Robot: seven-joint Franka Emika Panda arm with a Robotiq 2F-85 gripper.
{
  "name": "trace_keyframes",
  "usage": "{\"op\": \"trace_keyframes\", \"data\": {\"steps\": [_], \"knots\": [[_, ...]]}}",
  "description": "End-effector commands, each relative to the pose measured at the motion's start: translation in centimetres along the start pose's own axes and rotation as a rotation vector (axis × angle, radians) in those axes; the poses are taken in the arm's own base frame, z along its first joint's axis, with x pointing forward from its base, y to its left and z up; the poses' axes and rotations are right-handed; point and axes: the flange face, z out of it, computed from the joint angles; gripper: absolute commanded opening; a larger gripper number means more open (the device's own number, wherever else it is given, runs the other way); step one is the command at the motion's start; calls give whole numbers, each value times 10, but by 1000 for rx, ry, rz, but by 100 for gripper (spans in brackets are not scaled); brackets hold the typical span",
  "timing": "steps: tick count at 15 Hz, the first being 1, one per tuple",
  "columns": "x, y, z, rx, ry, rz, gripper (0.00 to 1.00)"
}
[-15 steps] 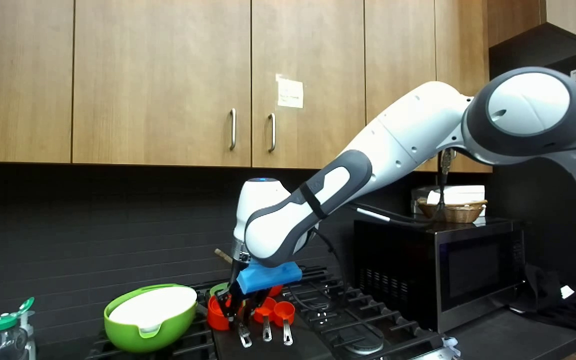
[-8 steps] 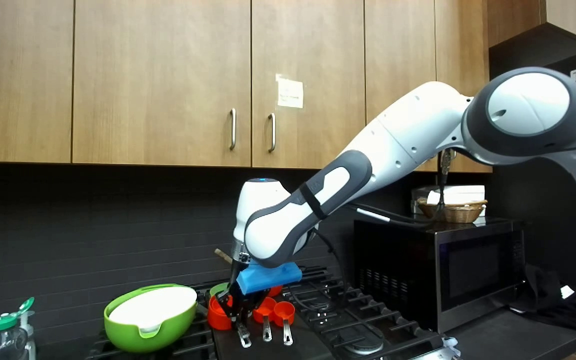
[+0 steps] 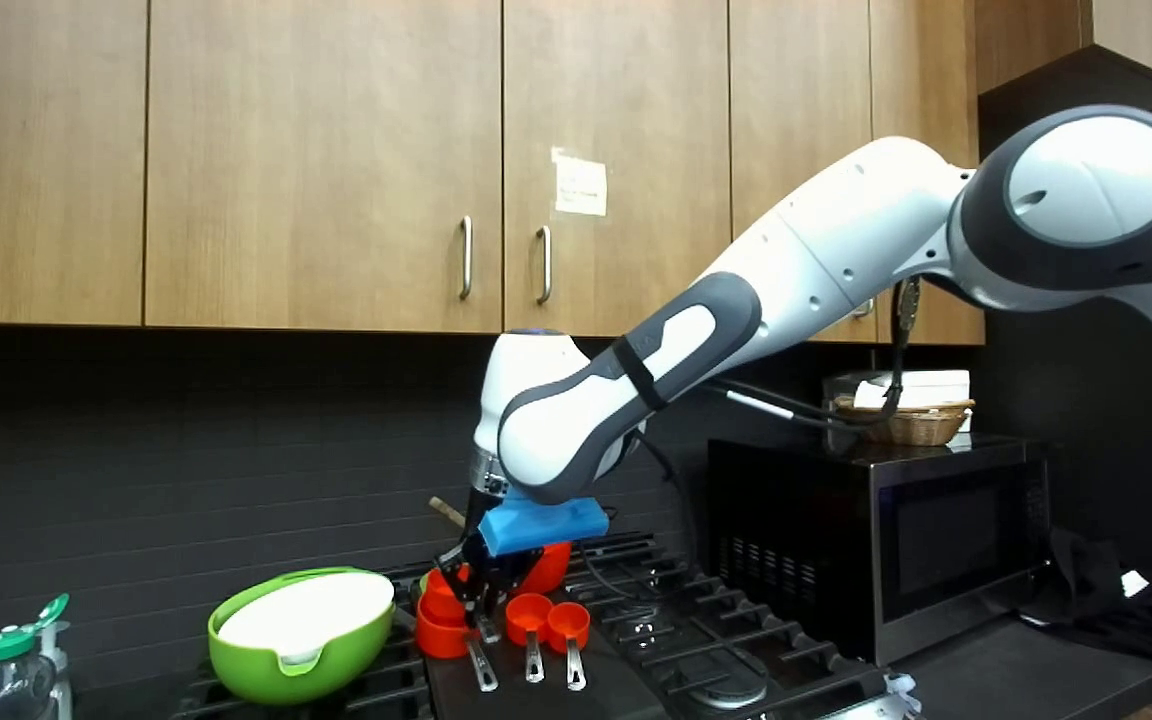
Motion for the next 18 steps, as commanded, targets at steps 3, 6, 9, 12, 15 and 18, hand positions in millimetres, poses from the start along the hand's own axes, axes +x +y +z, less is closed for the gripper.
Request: {"op": "trace_keyframes", "data": {"steps": [3, 6, 9, 12, 15, 18], "knots": [[-32, 7, -36, -16, 4, 0, 4], [-55, 7, -46, -27, -11, -4, 4], [-77, 7, -58, -51, -13, -3, 4], [-96, 7, -69, -63, -24, 4, 4], [-111, 6, -74, -66, -41, -1, 4], [-124, 3, -65, -73, -74, -31, 4]]}}
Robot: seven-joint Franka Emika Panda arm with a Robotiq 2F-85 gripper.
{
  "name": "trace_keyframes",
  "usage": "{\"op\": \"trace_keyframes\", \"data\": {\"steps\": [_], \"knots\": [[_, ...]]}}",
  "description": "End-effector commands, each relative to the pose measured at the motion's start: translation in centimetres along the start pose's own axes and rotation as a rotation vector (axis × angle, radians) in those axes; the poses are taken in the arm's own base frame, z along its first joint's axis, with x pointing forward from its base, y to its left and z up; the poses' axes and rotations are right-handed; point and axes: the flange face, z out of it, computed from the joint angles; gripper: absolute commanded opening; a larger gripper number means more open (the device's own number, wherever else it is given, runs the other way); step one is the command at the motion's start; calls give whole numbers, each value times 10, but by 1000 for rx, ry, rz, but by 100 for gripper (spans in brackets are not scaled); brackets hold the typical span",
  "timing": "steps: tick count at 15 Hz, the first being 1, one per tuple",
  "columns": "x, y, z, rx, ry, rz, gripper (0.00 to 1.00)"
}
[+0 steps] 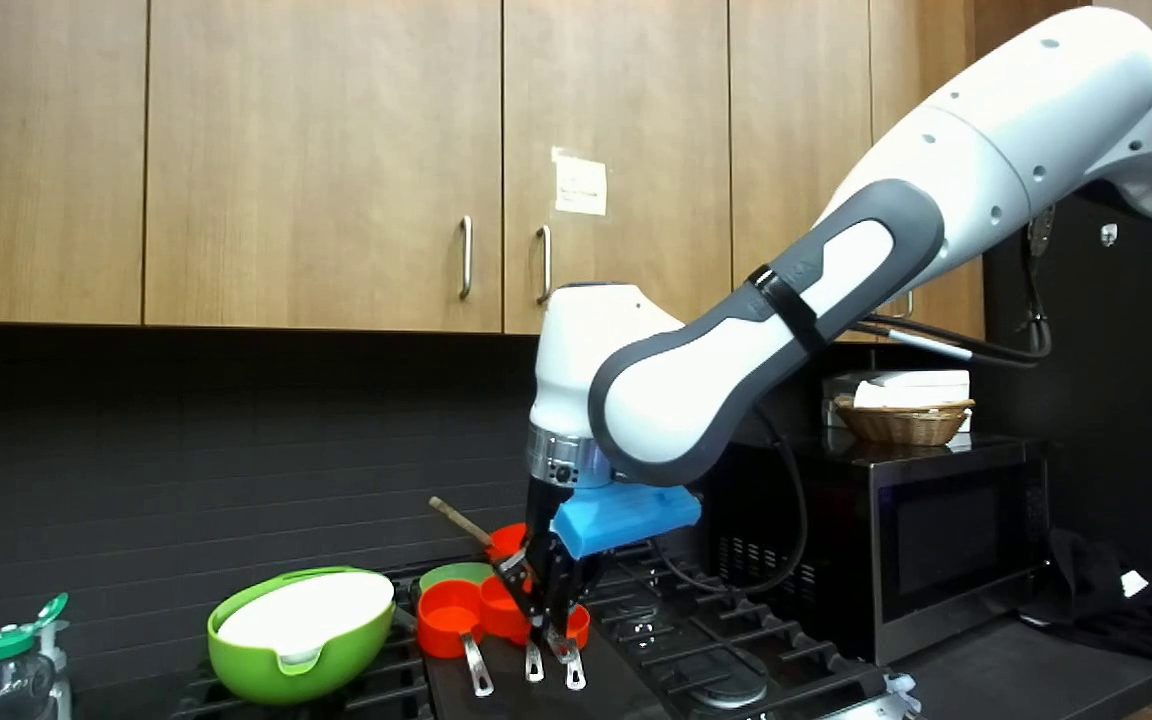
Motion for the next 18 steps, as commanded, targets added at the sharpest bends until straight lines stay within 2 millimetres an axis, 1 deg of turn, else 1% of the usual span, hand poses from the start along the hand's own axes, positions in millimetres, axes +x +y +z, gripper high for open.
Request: {"op": "trace_keyframes", "data": {"steps": [1, 5, 8, 11, 14, 16, 17, 18], "knots": [[-17, 2, 6, -24, -41, -24, 4], [-23, -4, 18, -37, -89, -57, 4], [-24, -4, 23, -48, -99, -70, 4], [-22, -5, 29, -50, -107, -79, 4], [-14, -6, 40, -69, -108, -90, 4], [-13, -9, 42, -77, -100, -107, 4], [-12, -10, 42, -77, -94, -112, 20], [-11, -11, 41, -80, -89, -117, 44]]}}
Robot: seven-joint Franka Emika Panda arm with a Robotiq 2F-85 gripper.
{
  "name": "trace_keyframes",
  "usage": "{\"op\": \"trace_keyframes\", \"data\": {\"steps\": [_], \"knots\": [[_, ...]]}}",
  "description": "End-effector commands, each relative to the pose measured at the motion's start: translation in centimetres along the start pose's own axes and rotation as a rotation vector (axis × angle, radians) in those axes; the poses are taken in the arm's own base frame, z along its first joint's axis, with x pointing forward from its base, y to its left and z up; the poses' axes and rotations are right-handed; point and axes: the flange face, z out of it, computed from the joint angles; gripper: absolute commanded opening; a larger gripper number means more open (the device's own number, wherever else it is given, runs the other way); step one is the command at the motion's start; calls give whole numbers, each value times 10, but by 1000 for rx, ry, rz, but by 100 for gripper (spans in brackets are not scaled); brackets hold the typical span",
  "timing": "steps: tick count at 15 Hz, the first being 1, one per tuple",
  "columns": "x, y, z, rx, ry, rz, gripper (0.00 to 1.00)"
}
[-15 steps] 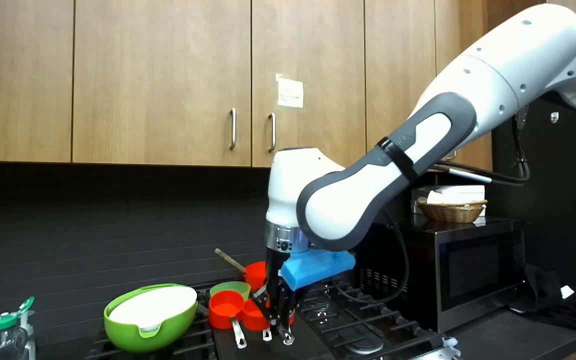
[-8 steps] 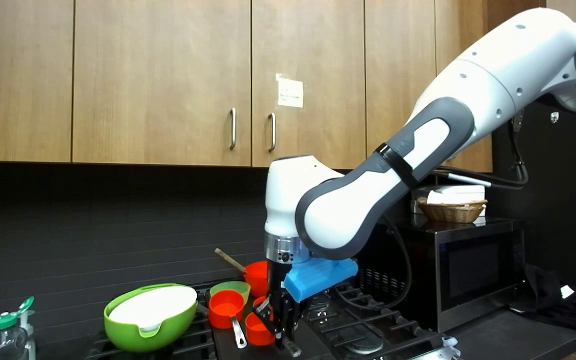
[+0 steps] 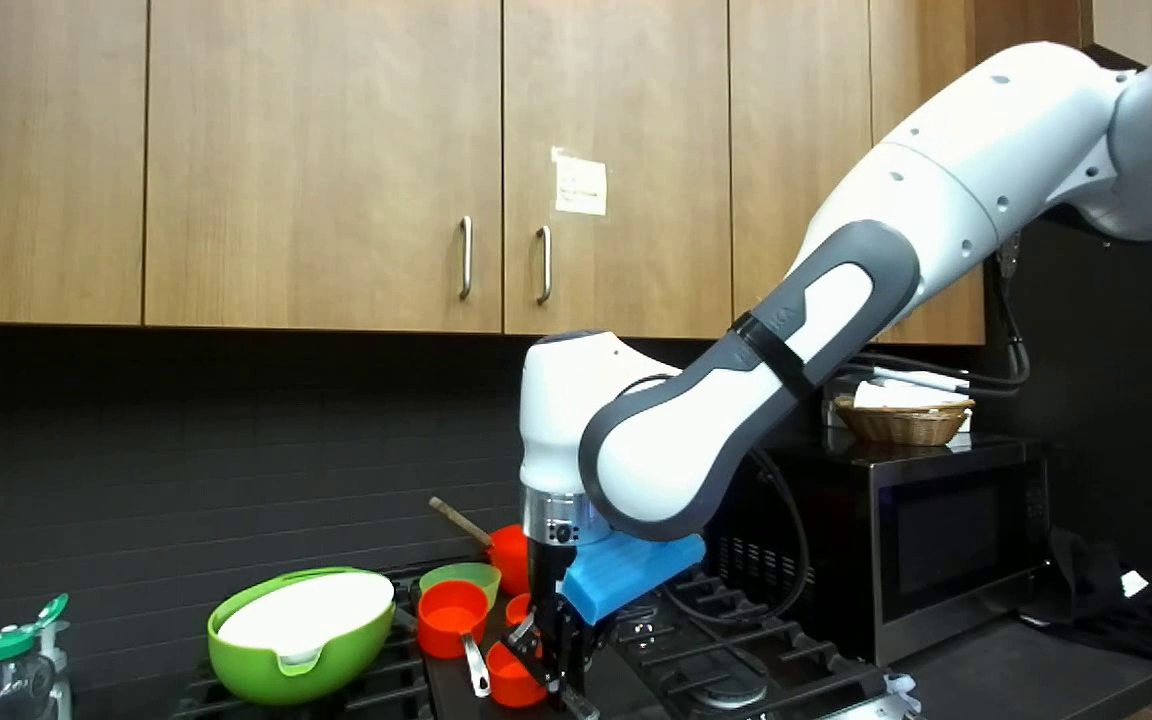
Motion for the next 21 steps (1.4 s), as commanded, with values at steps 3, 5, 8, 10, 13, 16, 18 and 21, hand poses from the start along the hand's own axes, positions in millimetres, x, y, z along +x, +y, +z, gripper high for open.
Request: {"op": "trace_keyframes", "data": {"steps": [3, 5, 8, 10, 13, 16, 18, 21], "knots": [[8, -2, -8, -20, 29, -29, 51], [7, -2, -3, -9, 18, -18, 38], [7, -2, -4, -10, 21, -20, 56], [7, -2, -4, -10, 21, -20, 56], [7, -2, -4, -9, 21, -20, 56], [7, -2, -4, -9, 21, -20, 56], [7, -2, -4, -9, 21, -20, 56], [7, -2, -4, -9, 21, -20, 56]]}}
